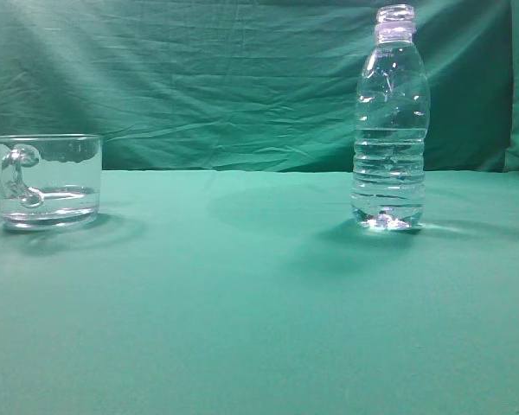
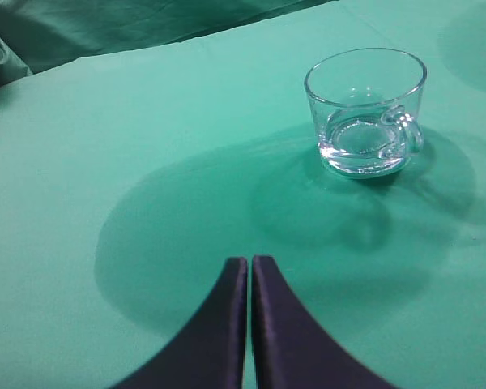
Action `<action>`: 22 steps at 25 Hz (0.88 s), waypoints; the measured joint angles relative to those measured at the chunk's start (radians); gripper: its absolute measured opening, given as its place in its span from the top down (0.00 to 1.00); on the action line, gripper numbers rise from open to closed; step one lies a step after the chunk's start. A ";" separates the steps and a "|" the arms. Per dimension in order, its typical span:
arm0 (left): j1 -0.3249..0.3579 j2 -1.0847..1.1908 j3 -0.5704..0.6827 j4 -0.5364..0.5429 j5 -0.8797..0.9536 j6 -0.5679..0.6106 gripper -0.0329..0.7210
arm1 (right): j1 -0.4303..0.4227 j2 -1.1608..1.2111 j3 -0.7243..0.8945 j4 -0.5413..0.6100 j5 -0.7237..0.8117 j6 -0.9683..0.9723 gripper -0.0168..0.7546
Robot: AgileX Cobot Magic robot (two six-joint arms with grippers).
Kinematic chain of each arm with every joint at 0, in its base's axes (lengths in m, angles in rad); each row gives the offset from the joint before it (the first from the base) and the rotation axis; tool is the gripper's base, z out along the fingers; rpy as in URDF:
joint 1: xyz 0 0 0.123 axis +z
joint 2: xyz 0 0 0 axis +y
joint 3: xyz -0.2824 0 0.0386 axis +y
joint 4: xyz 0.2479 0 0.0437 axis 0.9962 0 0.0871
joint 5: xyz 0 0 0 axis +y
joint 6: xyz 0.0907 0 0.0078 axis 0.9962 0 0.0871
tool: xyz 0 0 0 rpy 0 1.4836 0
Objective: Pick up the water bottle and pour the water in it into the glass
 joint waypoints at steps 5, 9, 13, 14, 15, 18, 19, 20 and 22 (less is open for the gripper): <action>0.000 0.000 0.000 0.000 0.000 0.000 0.96 | 0.000 0.000 0.000 0.000 0.002 -0.002 0.98; 0.000 0.000 0.000 0.000 0.000 0.000 0.96 | 0.000 0.000 0.000 0.000 0.002 -0.002 0.98; 0.000 0.000 0.000 0.000 0.000 0.000 0.96 | 0.000 0.000 0.000 0.000 0.002 -0.004 0.98; 0.000 0.000 0.000 0.000 0.000 0.000 0.96 | 0.000 0.000 0.000 0.000 0.002 -0.004 0.98; 0.000 0.000 0.000 0.000 0.000 0.000 0.96 | 0.000 0.000 0.000 0.000 0.002 -0.004 0.98; 0.000 0.000 0.000 0.000 0.000 0.000 0.96 | 0.000 0.000 0.000 0.000 0.002 -0.004 0.98; 0.000 0.000 0.000 0.000 0.000 0.000 0.96 | 0.000 0.000 0.000 0.000 0.002 -0.004 0.98; 0.000 0.000 0.000 0.000 0.000 0.000 0.96 | 0.000 0.000 0.000 0.000 0.002 -0.004 0.98; 0.000 0.000 0.000 0.000 0.000 0.000 0.96 | 0.000 0.000 0.000 0.000 0.002 -0.004 0.98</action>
